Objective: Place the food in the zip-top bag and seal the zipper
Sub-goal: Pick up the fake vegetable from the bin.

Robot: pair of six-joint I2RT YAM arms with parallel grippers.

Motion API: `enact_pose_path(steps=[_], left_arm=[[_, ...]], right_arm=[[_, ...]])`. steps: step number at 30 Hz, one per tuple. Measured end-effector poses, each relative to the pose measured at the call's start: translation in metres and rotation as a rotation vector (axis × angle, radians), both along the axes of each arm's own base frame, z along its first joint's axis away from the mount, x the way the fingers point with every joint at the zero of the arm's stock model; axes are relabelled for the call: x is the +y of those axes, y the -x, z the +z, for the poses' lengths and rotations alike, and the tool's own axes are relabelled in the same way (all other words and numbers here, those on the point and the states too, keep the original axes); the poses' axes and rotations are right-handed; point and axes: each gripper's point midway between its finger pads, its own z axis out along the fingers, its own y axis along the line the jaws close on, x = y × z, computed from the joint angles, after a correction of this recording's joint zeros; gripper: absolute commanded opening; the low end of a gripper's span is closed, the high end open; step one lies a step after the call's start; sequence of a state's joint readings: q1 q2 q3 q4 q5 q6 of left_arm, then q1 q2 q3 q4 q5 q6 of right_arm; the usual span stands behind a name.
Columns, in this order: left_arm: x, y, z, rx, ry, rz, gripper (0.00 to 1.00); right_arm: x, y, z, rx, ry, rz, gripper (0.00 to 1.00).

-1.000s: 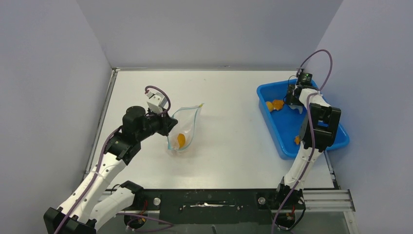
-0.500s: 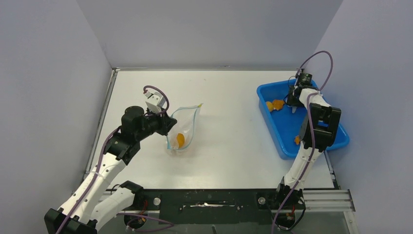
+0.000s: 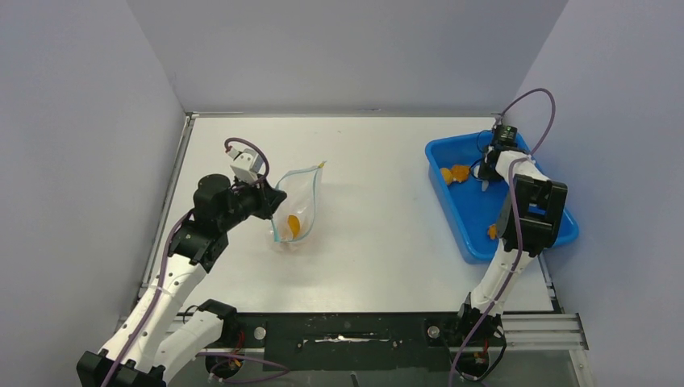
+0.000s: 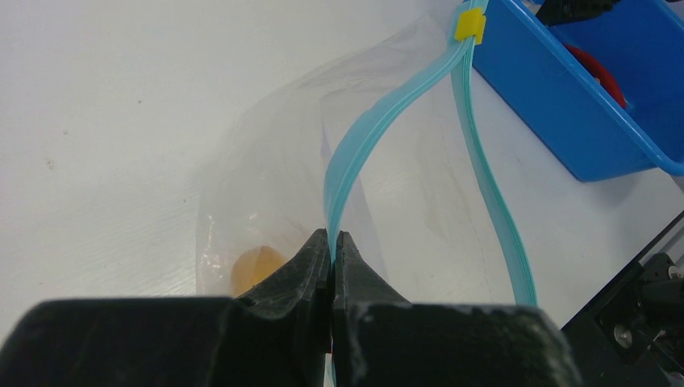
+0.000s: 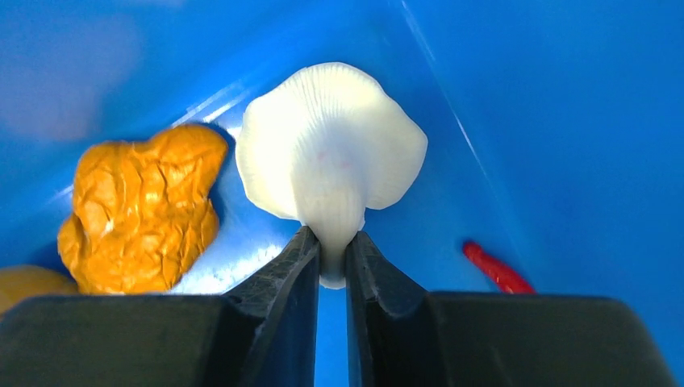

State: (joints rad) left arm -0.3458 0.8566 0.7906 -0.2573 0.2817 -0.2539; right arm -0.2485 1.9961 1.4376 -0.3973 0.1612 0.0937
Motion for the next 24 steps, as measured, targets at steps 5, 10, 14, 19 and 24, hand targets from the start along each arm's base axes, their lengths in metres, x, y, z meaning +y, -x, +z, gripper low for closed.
enact_pose_path(steps=[5,10,14,19,24], left_arm=[[-0.001,-0.001,0.003,-0.007,0.011,-0.003,0.0],[-0.003,-0.002,0.002,-0.004,0.019,-0.005,0.0],[-0.004,-0.003,-0.004,0.014,0.026,0.001,0.0],[-0.006,-0.009,-0.013,0.045,0.028,0.006,0.0],[-0.009,-0.018,-0.02,0.085,0.037,0.025,0.0]], right_arm=[[0.005,0.019,0.009,-0.007,-0.012,-0.049,0.07],[0.018,0.031,0.038,-0.06,-0.015,-0.086,0.07],[0.035,0.037,0.069,-0.143,-0.026,-0.099,0.08],[0.05,0.055,0.1,-0.22,-0.046,-0.106,0.07],[0.06,0.07,0.142,-0.304,-0.046,-0.091,0.07]])
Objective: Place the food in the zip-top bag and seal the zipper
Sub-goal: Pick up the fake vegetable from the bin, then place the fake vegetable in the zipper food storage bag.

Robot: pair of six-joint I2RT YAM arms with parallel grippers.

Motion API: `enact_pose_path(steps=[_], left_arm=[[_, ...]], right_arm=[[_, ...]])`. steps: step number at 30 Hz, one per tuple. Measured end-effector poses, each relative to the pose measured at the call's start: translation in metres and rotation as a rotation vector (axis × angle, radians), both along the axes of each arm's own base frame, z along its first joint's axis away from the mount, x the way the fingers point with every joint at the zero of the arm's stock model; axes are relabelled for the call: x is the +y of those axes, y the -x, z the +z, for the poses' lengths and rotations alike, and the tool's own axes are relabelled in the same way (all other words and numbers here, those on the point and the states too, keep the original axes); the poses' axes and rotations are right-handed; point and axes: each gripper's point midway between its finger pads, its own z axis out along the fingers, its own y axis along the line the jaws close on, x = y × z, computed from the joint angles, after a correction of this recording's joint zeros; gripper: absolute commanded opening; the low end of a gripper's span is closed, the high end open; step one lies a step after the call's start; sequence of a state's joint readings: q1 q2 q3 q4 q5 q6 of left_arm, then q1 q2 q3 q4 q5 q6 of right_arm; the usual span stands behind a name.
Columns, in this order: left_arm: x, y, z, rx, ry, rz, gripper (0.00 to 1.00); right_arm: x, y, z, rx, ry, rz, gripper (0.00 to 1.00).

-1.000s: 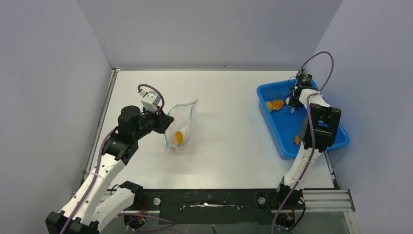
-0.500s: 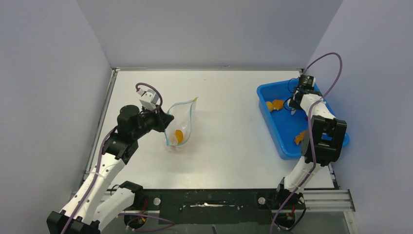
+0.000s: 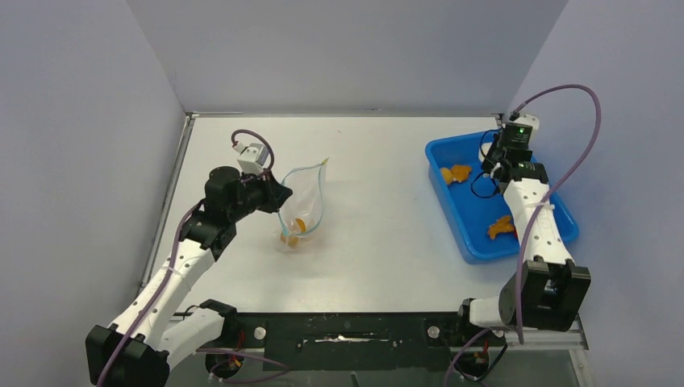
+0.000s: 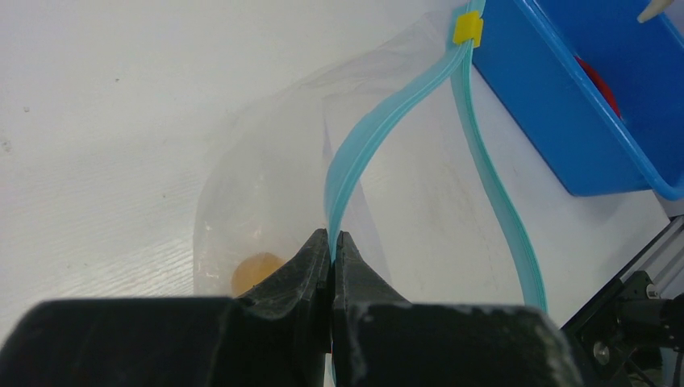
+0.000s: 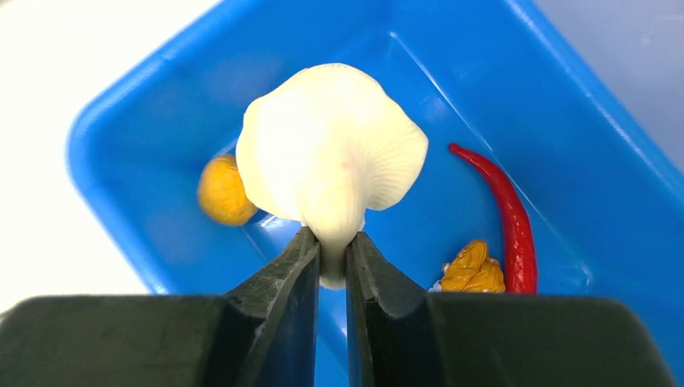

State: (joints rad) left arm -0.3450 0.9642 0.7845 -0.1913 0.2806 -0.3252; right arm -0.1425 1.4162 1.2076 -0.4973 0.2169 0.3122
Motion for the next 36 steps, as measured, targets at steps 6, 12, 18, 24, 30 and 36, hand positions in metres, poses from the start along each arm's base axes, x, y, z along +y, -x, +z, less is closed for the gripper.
enact_pose_path(steps=[6,12,18,24,30,36], left_arm=[[0.001,-0.013,0.013,-0.05,0.017,0.037,0.0],[0.005,-0.029,0.027,-0.18,0.005,0.069,0.0],[-0.003,-0.029,0.027,-0.266,-0.022,0.028,0.0],[-0.008,-0.029,0.027,-0.287,-0.035,-0.004,0.0],[-0.009,-0.023,0.014,-0.264,-0.038,-0.022,0.0],[-0.01,-0.018,0.003,-0.235,-0.03,-0.028,0.0]], right_arm=[[0.026,0.021,0.066,-0.175,-0.002,0.061,0.06],[0.08,0.038,0.098,-0.28,-0.052,0.229,0.07],[0.135,0.053,0.099,-0.296,-0.129,0.402,0.07],[0.203,0.075,0.084,-0.264,-0.224,0.589,0.07],[0.28,0.099,0.103,-0.325,-0.343,0.79,0.07],[0.331,0.12,0.112,-0.378,-0.51,0.901,0.06]])
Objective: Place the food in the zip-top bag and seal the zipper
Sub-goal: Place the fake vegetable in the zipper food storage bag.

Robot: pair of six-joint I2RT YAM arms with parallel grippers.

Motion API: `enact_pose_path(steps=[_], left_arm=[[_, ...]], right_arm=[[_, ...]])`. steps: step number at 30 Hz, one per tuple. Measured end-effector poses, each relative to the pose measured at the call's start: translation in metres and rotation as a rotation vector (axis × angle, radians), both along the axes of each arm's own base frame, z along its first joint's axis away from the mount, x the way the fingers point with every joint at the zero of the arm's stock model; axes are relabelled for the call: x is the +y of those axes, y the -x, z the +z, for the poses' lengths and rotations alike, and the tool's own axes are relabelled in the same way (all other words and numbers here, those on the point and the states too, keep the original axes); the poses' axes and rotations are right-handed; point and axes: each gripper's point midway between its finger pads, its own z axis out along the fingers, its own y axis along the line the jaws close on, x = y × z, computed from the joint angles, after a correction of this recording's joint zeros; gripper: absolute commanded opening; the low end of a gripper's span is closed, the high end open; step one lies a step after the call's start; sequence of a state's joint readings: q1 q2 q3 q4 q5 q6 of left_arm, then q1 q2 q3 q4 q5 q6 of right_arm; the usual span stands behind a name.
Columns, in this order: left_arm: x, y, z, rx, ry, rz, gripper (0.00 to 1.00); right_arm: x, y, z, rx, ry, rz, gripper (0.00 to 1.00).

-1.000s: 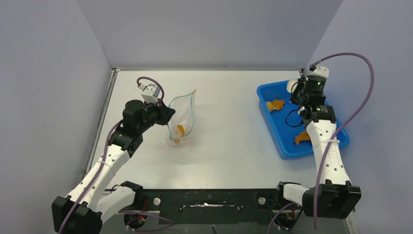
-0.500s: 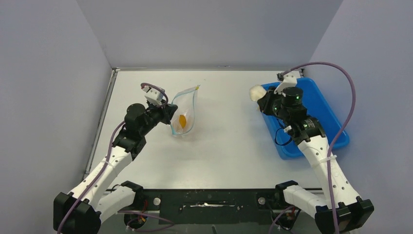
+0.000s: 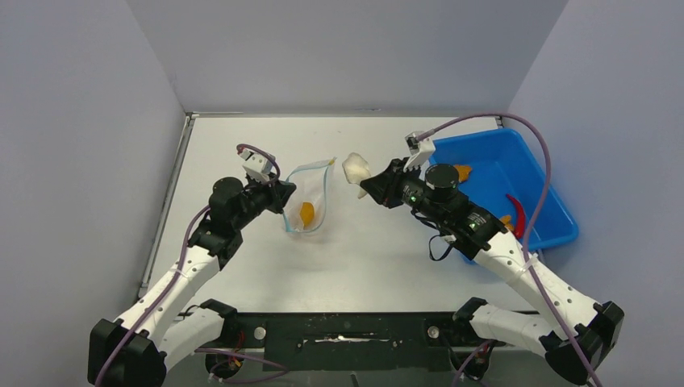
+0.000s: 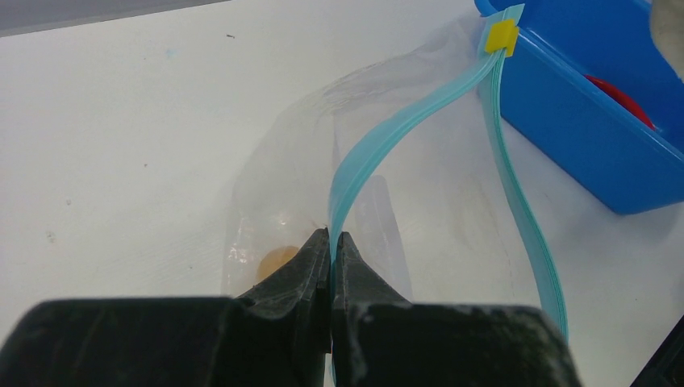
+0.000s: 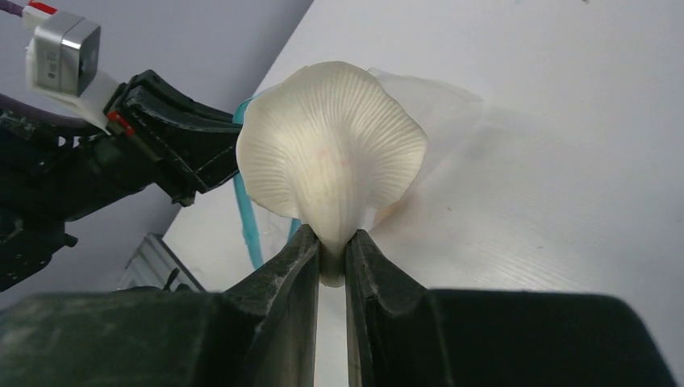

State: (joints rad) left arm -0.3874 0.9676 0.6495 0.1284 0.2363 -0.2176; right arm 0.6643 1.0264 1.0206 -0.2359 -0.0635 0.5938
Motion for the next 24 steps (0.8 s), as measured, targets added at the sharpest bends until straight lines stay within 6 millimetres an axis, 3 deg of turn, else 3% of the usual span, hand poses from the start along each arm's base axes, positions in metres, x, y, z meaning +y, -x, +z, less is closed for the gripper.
enact_pose_path(steps=[8,13,18,24], left_arm=[[0.0,0.0,-0.001,0.009,0.002,0.002,0.0],[-0.003,-0.006,-0.006,0.044,-0.011,0.001,0.0],[-0.006,-0.01,-0.016,0.079,-0.015,-0.003,0.0],[-0.012,-0.008,-0.017,0.106,0.021,-0.013,0.0]], right_arm=[[0.027,0.012,-0.014,0.077,-0.15,0.031,0.08],[0.048,0.013,-0.009,0.094,-0.22,0.073,0.09],[0.074,0.028,-0.013,0.134,-0.249,0.148,0.09],[0.089,0.036,0.001,0.142,-0.33,0.179,0.1]])
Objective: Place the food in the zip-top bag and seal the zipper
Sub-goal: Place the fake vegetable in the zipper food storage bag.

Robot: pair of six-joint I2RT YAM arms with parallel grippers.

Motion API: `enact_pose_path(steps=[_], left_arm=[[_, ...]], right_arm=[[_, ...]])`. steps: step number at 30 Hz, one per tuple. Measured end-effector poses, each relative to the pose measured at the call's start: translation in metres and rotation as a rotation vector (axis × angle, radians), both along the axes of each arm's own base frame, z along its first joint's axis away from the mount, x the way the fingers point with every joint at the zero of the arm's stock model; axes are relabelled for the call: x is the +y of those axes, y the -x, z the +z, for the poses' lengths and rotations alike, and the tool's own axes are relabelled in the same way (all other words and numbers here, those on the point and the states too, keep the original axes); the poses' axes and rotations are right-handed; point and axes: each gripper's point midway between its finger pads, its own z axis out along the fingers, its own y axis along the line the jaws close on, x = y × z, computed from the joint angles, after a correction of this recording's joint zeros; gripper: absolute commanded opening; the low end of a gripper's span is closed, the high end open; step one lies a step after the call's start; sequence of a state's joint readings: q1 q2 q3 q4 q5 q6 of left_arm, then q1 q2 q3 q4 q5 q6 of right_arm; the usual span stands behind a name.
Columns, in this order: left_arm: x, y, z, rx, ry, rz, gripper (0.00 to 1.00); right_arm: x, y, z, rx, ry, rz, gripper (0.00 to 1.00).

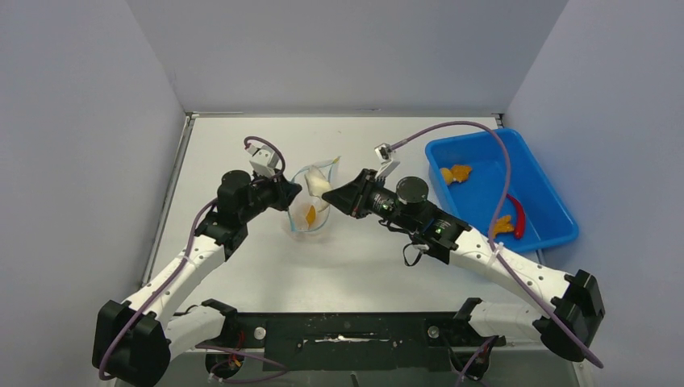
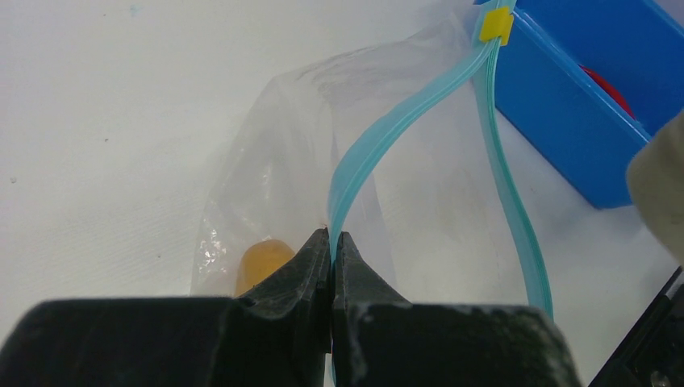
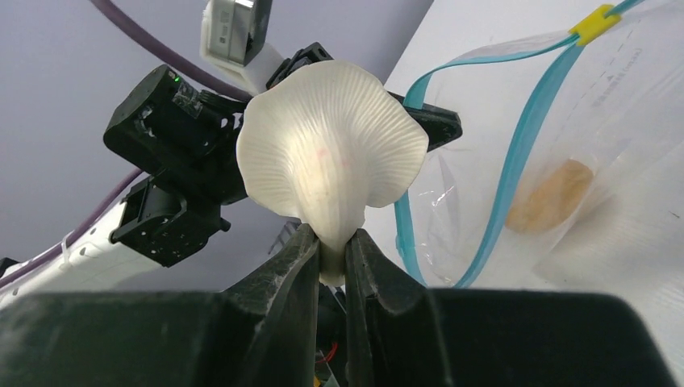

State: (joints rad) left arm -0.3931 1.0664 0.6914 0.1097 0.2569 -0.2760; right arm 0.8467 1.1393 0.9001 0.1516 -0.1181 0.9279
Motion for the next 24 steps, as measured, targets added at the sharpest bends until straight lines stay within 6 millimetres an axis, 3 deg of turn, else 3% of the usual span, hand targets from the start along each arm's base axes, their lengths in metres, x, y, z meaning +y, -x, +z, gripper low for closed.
enact_pose_path(steps=[3,8,18,24], left_arm=[[-0.003,0.002,0.001,0.01,0.017,-0.01,0.0],[-0.006,0.006,0.003,0.022,0.042,-0.027,0.0],[-0.011,0.016,0.019,0.006,0.089,-0.056,0.0],[-0.011,0.02,0.025,-0.008,0.1,-0.069,0.0]], right_arm=[[0.008,-0.004,-0.009,0.033,-0.004,0.001,0.1],[0.016,-0.013,-0.04,0.107,0.044,-0.018,0.12],[0.003,-0.028,-0.067,0.149,0.135,-0.128,0.17],[-0.004,-0.036,-0.099,0.188,0.235,-0.18,0.2]])
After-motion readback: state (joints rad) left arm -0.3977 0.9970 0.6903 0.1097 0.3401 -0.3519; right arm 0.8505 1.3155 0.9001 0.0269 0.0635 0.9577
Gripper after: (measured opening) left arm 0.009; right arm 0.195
